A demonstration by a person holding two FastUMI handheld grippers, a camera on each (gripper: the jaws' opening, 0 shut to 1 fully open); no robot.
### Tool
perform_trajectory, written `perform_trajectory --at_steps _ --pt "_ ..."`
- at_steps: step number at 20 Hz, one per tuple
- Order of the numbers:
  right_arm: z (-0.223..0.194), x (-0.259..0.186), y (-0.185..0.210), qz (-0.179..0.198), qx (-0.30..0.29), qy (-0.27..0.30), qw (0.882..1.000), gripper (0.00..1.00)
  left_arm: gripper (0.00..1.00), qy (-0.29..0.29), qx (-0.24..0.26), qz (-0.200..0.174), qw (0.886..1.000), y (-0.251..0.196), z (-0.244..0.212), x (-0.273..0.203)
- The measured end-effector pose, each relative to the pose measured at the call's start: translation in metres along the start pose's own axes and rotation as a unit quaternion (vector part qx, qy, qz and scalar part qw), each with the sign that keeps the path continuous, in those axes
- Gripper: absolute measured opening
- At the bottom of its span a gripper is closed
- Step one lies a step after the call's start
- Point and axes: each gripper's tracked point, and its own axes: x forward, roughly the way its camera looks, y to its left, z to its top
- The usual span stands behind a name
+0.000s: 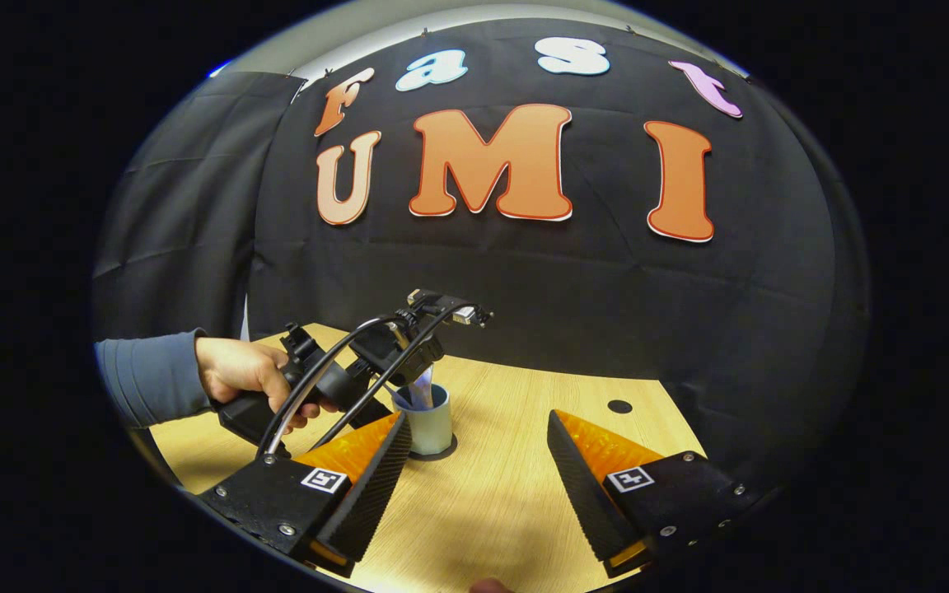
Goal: Put the toothbrush and toothpaste on the desktop into the cup, then pick up the cup and place it on the coaster on the desktop.
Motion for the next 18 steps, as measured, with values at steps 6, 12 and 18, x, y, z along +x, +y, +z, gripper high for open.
perform_trajectory --at_steps 6,12,18 --pt "0.012 0.010 -0.002 -0.015 0.028 -0.006 0.999 0.99 0.70 -0.060 0.016 0.013 0.998 0.016 0.011 -0.006" --pt "0.044 0.025 -0.022 -0.114 0.037 -0.066 0.991 0.99 1.00 -0.161 -0.011 0.027 0.986 0.039 0.031 -0.016" --pt "0.061 0.033 0.004 -0.108 0.032 -0.089 0.990 0.99 1.00 -0.260 -0.033 0.027 0.965 0.046 0.043 -0.048"
